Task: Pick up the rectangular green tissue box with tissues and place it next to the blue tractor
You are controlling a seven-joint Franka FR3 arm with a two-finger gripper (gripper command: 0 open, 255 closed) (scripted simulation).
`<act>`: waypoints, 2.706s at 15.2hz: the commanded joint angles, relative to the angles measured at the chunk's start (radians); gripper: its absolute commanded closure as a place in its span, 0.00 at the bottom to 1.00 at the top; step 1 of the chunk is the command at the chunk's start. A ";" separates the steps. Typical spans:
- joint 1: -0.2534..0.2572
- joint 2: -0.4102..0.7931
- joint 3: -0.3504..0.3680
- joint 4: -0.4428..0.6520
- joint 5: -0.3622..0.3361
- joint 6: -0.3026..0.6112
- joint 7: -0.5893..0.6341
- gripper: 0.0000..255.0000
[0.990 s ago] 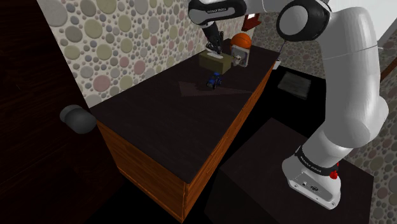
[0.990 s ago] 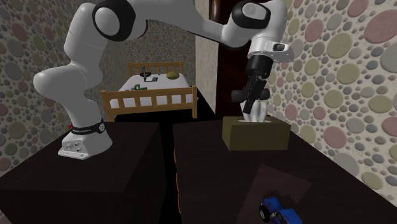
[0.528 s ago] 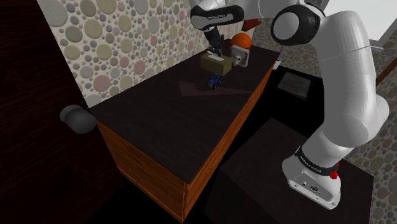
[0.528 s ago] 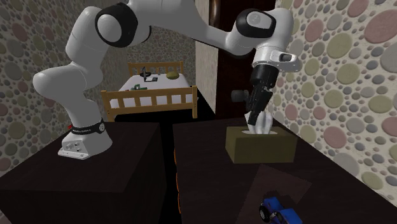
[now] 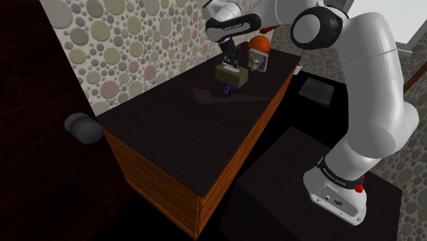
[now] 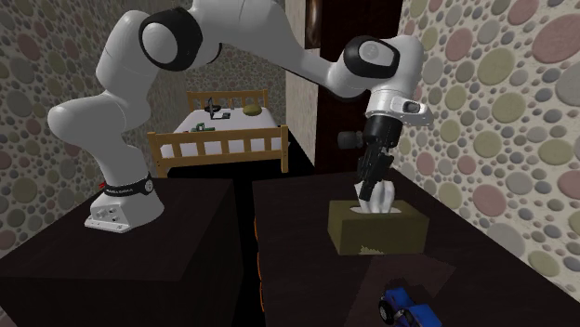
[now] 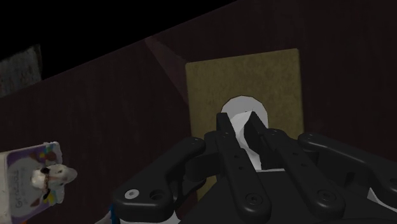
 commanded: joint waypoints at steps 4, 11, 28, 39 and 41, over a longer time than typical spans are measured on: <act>-0.003 0.018 0.000 -0.035 -0.004 0.046 0.026 1.00; -0.006 0.053 -0.002 -0.067 -0.011 0.106 0.058 1.00; -0.009 0.170 -0.009 -0.083 -0.033 0.222 0.123 1.00; -0.023 0.174 0.007 -0.076 -0.047 0.216 0.124 0.00; -0.021 0.171 0.009 -0.082 -0.046 0.217 0.128 0.00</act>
